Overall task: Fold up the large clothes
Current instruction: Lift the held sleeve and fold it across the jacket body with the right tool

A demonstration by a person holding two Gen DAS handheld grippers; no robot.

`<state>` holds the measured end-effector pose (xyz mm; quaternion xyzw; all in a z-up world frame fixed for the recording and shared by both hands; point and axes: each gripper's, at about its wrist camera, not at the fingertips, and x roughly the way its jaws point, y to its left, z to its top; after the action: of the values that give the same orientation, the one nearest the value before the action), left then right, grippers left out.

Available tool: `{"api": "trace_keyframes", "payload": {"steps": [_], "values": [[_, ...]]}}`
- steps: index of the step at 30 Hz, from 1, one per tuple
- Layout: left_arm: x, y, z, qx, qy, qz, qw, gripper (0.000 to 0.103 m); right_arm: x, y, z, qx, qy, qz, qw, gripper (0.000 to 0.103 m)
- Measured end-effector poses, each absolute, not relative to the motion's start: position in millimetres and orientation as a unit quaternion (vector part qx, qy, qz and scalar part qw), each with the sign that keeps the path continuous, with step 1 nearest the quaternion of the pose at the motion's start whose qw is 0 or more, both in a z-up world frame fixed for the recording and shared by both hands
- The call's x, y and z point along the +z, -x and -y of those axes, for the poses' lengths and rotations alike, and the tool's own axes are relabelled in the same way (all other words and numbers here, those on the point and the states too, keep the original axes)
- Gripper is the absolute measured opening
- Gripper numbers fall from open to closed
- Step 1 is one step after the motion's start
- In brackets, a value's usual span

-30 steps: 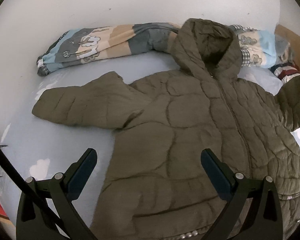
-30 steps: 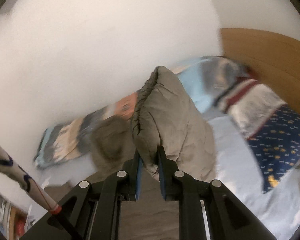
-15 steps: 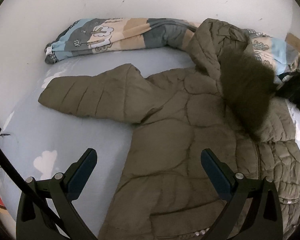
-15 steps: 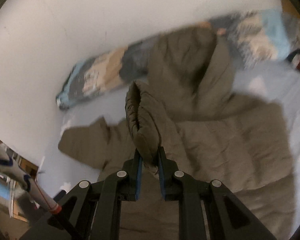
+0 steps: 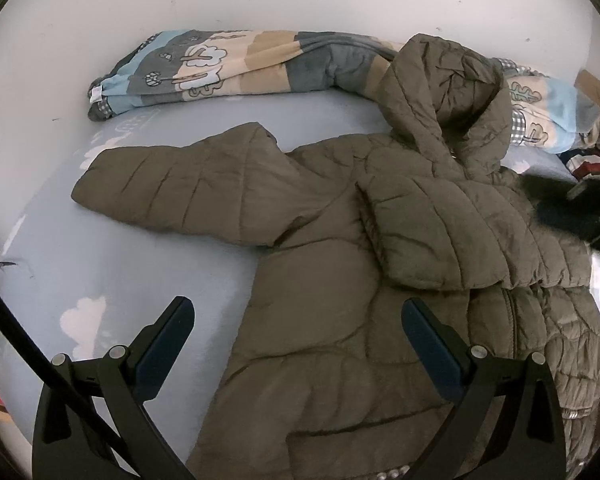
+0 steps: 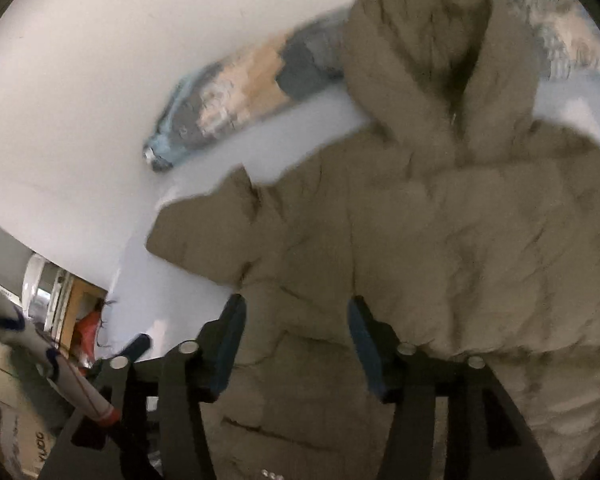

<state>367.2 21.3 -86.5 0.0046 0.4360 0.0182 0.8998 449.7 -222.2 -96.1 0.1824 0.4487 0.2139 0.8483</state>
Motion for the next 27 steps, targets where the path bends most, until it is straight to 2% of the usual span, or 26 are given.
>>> {"api": "trace_keyframes", "payload": {"steps": [2,6,11,15,19,21,24,27], "values": [[-89,-369,-17,0.017,-0.003,-0.44,0.898,0.103,-80,-448,245,0.187,-0.176,-0.426,0.868,0.068],[-94,-371,-5,0.013,-0.014,-0.446,0.895,0.103,-84,-460,312,0.047,-0.127,-0.424,0.895,0.068],[-101,-373,7,0.008,-0.034,-0.452,0.891,0.103,-136,-473,394,-0.089,-0.119,-0.468,0.871,0.068],[-110,-378,16,0.002,-0.046,-0.466,0.884,0.103,-190,-488,419,-0.088,-0.152,-0.52,0.836,0.072],[-113,-377,21,0.002,-0.055,-0.464,0.884,0.103,-183,-488,413,-0.108,-0.128,-0.516,0.84,0.072],[-111,-376,19,0.002,-0.053,-0.462,0.885,0.103,-157,-477,397,-0.118,-0.114,-0.479,0.862,0.072],[-110,-374,16,0.002,-0.051,-0.462,0.885,0.103,-137,-468,362,-0.057,-0.109,-0.457,0.881,0.073],[-109,-373,13,0.003,-0.048,-0.462,0.885,0.103,-145,-467,318,-0.002,-0.105,-0.471,0.876,0.074]]}}
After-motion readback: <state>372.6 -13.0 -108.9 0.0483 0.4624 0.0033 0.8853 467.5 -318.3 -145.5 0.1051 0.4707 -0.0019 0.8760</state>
